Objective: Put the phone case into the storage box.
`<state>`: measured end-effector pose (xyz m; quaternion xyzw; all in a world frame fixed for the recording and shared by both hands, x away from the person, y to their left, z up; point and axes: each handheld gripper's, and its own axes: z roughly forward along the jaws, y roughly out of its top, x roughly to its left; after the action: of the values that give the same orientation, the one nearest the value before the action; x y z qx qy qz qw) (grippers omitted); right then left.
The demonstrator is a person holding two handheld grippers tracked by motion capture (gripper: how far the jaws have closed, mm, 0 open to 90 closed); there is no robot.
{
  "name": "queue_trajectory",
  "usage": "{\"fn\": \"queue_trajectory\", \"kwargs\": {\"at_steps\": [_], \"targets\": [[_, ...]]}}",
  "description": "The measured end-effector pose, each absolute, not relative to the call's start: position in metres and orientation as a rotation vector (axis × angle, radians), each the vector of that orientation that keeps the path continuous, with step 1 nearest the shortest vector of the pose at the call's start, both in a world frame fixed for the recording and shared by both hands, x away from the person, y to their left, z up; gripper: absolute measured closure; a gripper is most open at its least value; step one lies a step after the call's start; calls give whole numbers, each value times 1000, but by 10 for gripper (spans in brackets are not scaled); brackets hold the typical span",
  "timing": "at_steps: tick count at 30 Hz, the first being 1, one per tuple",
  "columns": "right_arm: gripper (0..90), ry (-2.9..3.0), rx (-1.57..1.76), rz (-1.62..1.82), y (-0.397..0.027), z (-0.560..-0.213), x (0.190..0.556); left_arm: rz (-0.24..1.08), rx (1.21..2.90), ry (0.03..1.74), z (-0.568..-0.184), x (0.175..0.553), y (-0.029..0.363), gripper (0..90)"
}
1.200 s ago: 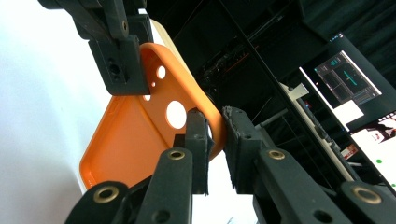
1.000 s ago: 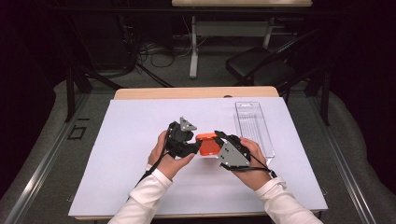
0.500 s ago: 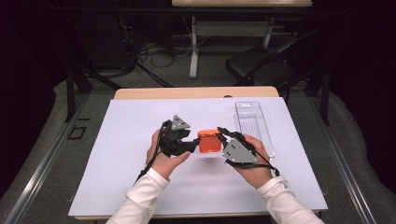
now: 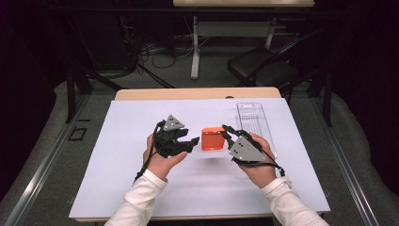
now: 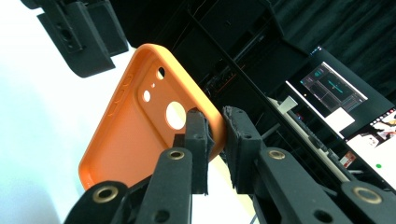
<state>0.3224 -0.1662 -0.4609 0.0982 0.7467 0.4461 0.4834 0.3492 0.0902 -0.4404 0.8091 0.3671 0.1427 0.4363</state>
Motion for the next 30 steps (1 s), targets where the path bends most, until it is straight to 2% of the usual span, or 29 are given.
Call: {"fn": "queue_trajectory", "kwargs": {"at_steps": [5, 9, 17, 23, 30], "targets": [[805, 1813, 262, 1123, -171, -459, 324, 410, 2020, 875, -441, 349, 95, 451], [805, 1801, 282, 1153, -176, -459, 326, 406, 2013, 888, -442, 349, 98, 445], [806, 1772, 278, 1169, -186, -457, 331, 378, 2000, 867, -444, 349, 104, 371], [805, 1745, 274, 1164, -193, -452, 336, 365, 2004, 888, -445, 350, 105, 351], [804, 1717, 266, 1136, -202, -446, 349, 370, 1995, 913, -447, 354, 109, 258]]}}
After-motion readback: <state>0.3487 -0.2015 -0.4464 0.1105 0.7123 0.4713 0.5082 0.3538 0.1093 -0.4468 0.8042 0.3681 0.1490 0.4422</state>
